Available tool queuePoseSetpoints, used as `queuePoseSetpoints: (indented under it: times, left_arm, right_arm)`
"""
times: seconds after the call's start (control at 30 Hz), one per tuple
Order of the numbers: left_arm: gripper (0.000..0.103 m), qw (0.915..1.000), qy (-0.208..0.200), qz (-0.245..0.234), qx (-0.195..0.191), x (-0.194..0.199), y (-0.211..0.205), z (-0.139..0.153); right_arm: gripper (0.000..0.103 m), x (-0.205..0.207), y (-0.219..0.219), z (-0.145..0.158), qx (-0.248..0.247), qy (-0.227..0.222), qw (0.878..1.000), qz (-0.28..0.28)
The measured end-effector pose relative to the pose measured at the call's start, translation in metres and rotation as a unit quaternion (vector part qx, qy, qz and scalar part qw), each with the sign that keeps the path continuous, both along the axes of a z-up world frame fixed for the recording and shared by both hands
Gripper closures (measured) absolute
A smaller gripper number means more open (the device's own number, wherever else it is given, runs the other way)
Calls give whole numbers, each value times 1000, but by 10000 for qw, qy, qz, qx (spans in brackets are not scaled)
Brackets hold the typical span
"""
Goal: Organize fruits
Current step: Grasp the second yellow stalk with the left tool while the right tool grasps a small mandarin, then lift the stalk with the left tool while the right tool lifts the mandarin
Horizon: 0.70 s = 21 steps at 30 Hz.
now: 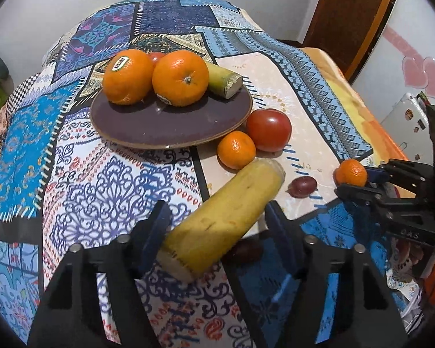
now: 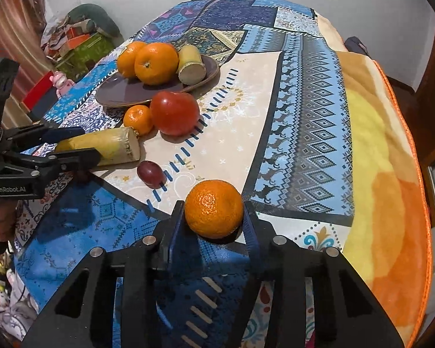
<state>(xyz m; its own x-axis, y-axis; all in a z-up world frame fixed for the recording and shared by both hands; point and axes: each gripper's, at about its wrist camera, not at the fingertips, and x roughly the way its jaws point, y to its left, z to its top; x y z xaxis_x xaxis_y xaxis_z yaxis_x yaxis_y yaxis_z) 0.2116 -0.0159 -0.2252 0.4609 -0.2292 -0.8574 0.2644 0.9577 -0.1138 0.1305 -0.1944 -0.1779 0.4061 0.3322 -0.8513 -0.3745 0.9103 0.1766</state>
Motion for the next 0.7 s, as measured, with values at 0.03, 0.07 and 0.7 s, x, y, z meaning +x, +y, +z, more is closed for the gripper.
queuePoseSetpoints:
  times: [0.03, 0.07, 0.7]
  left_arm:
    - [40, 10000, -10, 12, -9, -2, 1, 1]
    - [40, 10000, -16, 34, -11, -4, 2, 1]
    - [67, 9979, 96, 582, 260, -49, 54, 10]
  right_arm:
    - [68, -1, 0, 0, 0, 2, 10000, 0]
    - [68, 0, 0, 0, 5, 1, 10000, -1]
    - [68, -6, 8, 4, 33, 10, 10000, 58]
